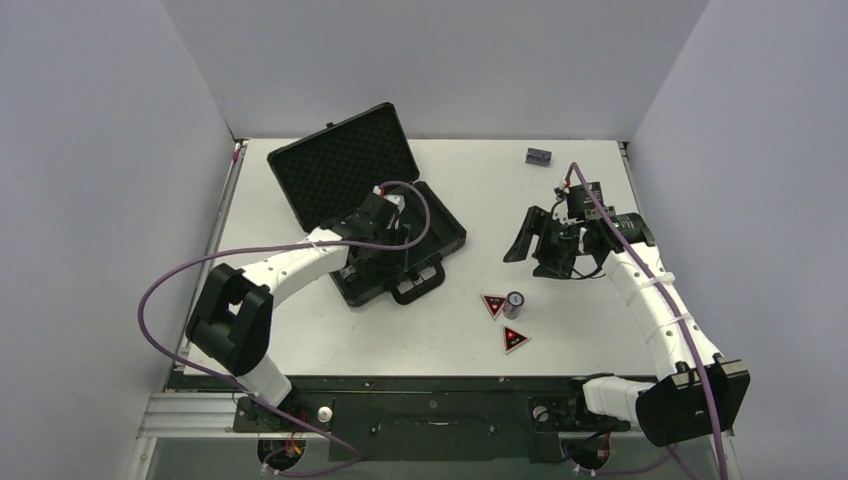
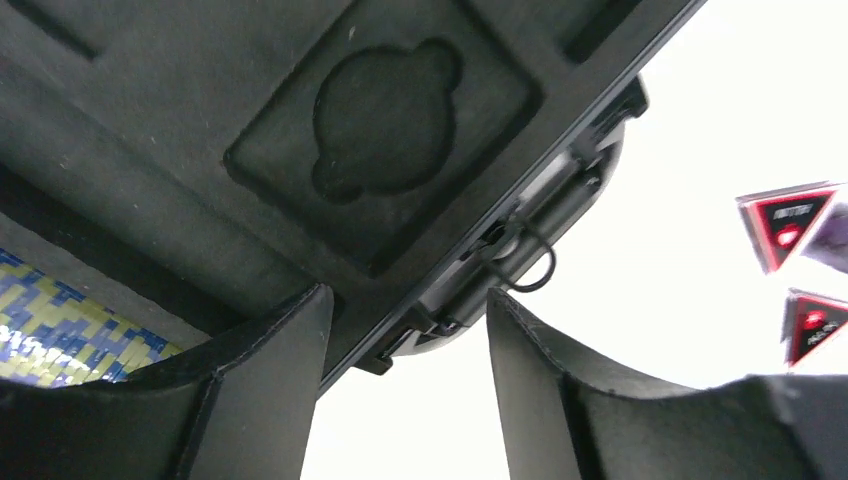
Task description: Pack up texas hold em set
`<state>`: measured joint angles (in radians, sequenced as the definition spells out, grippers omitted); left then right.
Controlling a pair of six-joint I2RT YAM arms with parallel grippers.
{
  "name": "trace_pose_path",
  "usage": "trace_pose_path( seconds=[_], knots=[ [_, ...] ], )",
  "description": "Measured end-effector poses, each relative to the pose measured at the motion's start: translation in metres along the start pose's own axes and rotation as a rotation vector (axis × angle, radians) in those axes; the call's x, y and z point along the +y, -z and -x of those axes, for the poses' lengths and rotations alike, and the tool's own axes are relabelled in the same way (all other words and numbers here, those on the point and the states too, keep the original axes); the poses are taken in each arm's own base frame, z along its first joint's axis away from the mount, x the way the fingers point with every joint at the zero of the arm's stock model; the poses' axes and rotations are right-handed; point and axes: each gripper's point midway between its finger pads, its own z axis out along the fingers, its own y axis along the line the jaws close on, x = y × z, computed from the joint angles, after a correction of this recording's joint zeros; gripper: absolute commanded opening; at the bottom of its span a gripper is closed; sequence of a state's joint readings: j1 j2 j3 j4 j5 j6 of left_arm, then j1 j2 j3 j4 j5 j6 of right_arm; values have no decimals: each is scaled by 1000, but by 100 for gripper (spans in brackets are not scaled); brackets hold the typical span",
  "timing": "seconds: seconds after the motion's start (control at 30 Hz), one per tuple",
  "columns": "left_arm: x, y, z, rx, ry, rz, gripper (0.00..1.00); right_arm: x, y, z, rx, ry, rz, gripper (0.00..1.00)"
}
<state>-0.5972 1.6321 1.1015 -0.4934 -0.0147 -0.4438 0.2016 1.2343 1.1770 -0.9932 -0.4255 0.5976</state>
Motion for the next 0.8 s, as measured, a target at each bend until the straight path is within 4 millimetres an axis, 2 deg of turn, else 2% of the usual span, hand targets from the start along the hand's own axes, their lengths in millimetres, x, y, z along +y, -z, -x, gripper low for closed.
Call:
trace_pose_path(
  seconds=[0.03, 0.07, 0.1, 0.13, 0.27, 0.47, 0.63, 0.7, 0.8],
  knots=[
    [-4, 4, 7, -10, -1, -2, 73, -1, 1, 0, -5, 1, -4, 68],
    [-7, 8, 14, -26, 0, -5, 80, -2, 2, 0, -10, 2, -10, 68],
    [-10, 13, 21, -43, 0, -6, 98, -3, 4, 0, -16, 4, -15, 68],
    [-11, 17, 26, -58, 0, -6, 99, -4, 5, 0, -21, 5, -22, 68],
    [-11, 41, 45, -135, 15, 9, 97, -11, 6, 1, -36, 8, -58, 68],
    [1, 74, 65, -252, 30, 74, 96, -23, 7, -3, -35, 22, -130, 69],
    [14, 101, 79, -334, 62, 81, 96, -21, 3, -16, -16, 109, -179, 69],
    [25, 108, 81, -352, 89, 84, 96, -19, 0, -22, -4, 150, -201, 68],
    [42, 114, 72, -354, 119, 94, 96, -20, -7, -28, 19, 190, -237, 67]
  ],
)
